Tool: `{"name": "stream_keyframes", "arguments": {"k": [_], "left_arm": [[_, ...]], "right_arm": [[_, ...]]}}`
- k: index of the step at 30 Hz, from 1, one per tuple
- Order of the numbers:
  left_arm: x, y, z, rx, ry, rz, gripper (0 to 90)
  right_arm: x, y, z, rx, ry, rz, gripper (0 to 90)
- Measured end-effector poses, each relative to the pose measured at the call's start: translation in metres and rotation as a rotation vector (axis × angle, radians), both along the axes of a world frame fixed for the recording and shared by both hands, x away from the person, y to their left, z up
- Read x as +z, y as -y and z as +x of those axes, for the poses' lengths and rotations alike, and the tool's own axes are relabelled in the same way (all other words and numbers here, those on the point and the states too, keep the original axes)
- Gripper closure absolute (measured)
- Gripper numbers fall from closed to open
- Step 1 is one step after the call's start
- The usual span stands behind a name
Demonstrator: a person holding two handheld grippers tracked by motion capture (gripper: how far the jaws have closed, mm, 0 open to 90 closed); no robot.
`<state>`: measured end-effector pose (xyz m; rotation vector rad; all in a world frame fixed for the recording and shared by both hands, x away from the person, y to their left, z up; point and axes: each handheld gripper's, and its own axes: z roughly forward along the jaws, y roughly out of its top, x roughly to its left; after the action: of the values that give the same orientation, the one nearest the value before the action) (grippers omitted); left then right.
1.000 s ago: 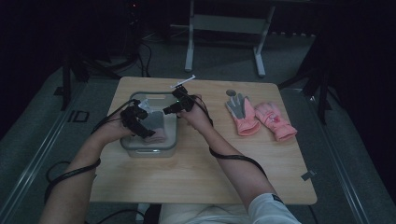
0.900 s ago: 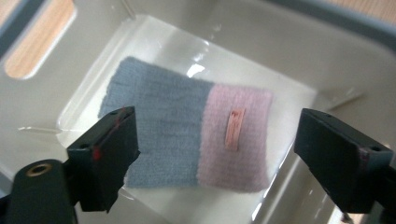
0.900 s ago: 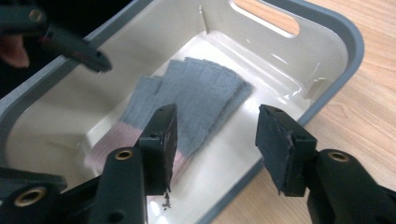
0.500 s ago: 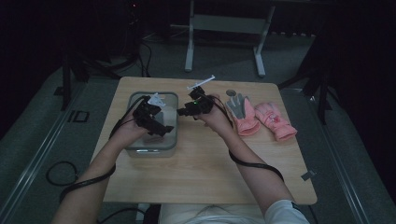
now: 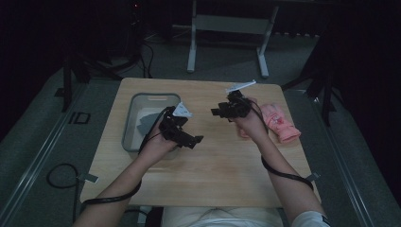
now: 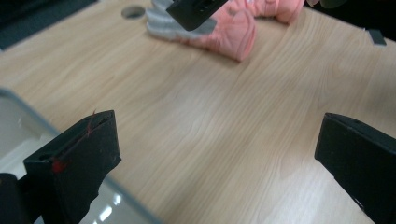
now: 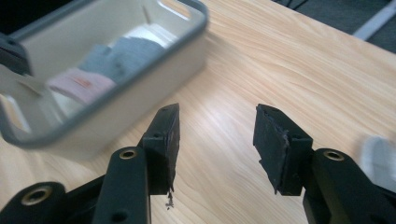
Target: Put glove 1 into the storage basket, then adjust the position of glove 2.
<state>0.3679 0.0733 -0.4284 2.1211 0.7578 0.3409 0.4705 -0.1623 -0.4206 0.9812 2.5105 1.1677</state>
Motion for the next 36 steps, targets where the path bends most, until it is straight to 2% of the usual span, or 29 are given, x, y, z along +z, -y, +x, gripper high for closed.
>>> {"name": "stream_keyframes", "arguments": {"k": [2,5,7,8,10,12,14,16,19,21,23,24,26,29,32,34,35,36], "left_arm": [[-0.004,0.006,-0.004,-0.008,0.001,-0.024,0.0],[-0.013,0.017,-0.013,-0.020,0.009,-0.032,0.0],[-0.021,0.025,-0.021,-0.014,0.044,-0.009,0.0],[-0.025,0.029,-0.025,-0.020,0.053,0.007,0.0],[-0.033,0.036,-0.033,-0.027,0.055,0.012,0.0],[-0.042,0.044,-0.042,-0.037,0.086,0.041,0.0],[-0.050,0.049,-0.049,-0.065,0.105,0.069,0.0],[-0.059,0.054,-0.056,-0.070,0.124,0.087,0.0],[-0.074,0.057,-0.066,-0.071,0.131,0.055,0.0],[-0.082,0.057,-0.070,-0.061,0.133,0.054,0.0],[-0.090,0.054,-0.074,-0.052,0.092,0.017,0.0],[-0.094,0.053,-0.076,-0.046,0.081,0.012,0.0],[-0.101,0.051,-0.081,-0.027,0.098,0.022,0.0],[-0.110,0.050,-0.087,-0.007,0.117,0.028,0.0],[-0.111,0.049,-0.090,-0.034,0.146,0.030,0.0],[-0.109,0.047,-0.094,-0.052,0.161,-0.012,0.0],[-0.109,0.047,-0.094,-0.066,0.141,-0.048,0.0],[-0.109,0.047,-0.094,-0.071,0.127,-0.054,0.0]], "right_arm": [[0.000,0.013,0.000,-0.011,0.011,-0.005,51.0],[-0.002,0.031,0.000,-0.030,0.029,-0.021,52.3],[-0.004,0.043,0.002,-0.043,0.032,-0.030,53.0],[-0.006,0.048,0.003,-0.052,0.037,-0.043,53.4],[-0.008,0.058,0.005,-0.056,0.060,-0.070,54.0],[-0.011,0.067,0.009,-0.062,0.072,-0.083,55.1],[-0.014,0.074,0.013,-0.070,0.068,-0.094,56.2],[-0.016,0.078,0.017,-0.081,0.070,-0.114,57.3],[-0.017,0.083,0.025,-0.097,0.079,-0.131,58.8],[-0.019,0.086,0.033,-0.123,0.072,-0.162,61.2],[-0.024,0.087,0.040,-0.144,0.052,-0.176,61.6],[-0.028,0.087,0.044,-0.150,0.039,-0.181,61.7],[-0.036,0.087,0.051,-0.152,0.026,-0.209,61.6],[-0.047,0.087,0.064,-0.179,0.009,-0.217,61.3],[-0.058,0.087,0.074,-0.175,0.007,-0.218,60.1],[-0.062,0.085,0.077,-0.167,0.012,-0.236,58.0],[-0.064,0.084,0.078,-0.161,0.020,-0.242,57.1],[-0.066,0.084,0.079,-0.158,0.032,-0.262,56.5]]}}
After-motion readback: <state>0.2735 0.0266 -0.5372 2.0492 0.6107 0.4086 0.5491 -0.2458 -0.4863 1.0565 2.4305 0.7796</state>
